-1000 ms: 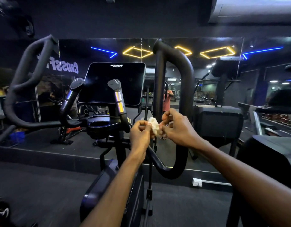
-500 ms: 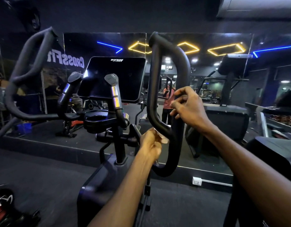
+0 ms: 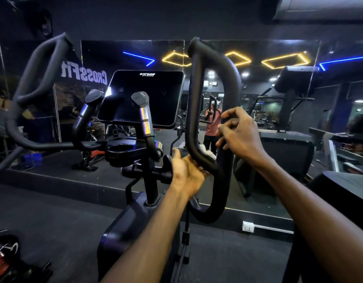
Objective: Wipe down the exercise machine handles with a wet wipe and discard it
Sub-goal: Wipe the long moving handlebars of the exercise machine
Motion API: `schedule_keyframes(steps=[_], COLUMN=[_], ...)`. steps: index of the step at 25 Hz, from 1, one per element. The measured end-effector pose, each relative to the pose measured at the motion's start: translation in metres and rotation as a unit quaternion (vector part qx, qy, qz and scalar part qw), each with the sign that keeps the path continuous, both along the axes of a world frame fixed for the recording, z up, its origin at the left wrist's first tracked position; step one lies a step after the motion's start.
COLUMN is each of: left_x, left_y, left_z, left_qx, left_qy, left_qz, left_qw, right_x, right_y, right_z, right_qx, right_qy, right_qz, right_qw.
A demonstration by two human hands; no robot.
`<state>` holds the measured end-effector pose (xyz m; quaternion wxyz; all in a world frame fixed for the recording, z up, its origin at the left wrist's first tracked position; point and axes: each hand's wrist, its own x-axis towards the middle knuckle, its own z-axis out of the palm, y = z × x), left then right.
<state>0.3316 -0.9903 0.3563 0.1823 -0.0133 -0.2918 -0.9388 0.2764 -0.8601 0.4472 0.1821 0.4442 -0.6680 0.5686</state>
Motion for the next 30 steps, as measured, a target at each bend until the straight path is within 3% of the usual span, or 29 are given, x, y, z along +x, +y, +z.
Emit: schedule_keyframes(steps=[2, 5, 9, 12, 17, 20, 23, 30], left_x=[-0.001, -0.001, 0.003, 0.003, 0.001, 0.0, -0.003, -0.01], left_y=[-0.012, -0.015, -0.036, -0.041, -0.052, -0.052, -0.053, -0.052], left_z=[0.01, 0.019, 0.042, 0.05, 0.057, 0.063, 0.063, 0.079], left_qx=[0.053, 0.016, -0.104, -0.255, -0.3, -0.294, -0.344, -0.409], left_qy=[0.025, 0.04, 0.006, -0.036, 0.006, 0.012, 0.047, 0.011], left_qz=[0.021, -0.018, 0.06, 0.105, 0.129, 0.165, 0.21, 0.35], left_qw=[0.998, 0.999, 0.993, 0.961, 0.945, 0.941, 0.914, 0.843], right_x=[0.002, 0.004, 0.007, 0.007, 0.01, 0.007, -0.002, -0.014], right_y=[-0.002, -0.004, -0.011, -0.017, -0.033, -0.043, -0.05, -0.067], right_z=[0.001, 0.003, 0.007, 0.011, 0.013, 0.018, 0.033, 0.036], right_qx=[-0.002, -0.007, 0.013, 0.006, 0.015, -0.029, -0.025, 0.0], right_qy=[-0.009, -0.011, 0.015, 0.056, 0.216, 0.29, 0.28, 0.241], right_qz=[-0.009, -0.028, -0.079, -0.125, -0.262, -0.338, -0.422, -0.467], right_qw=[1.0, 1.0, 0.997, 0.991, 0.941, 0.895, 0.862, 0.851])
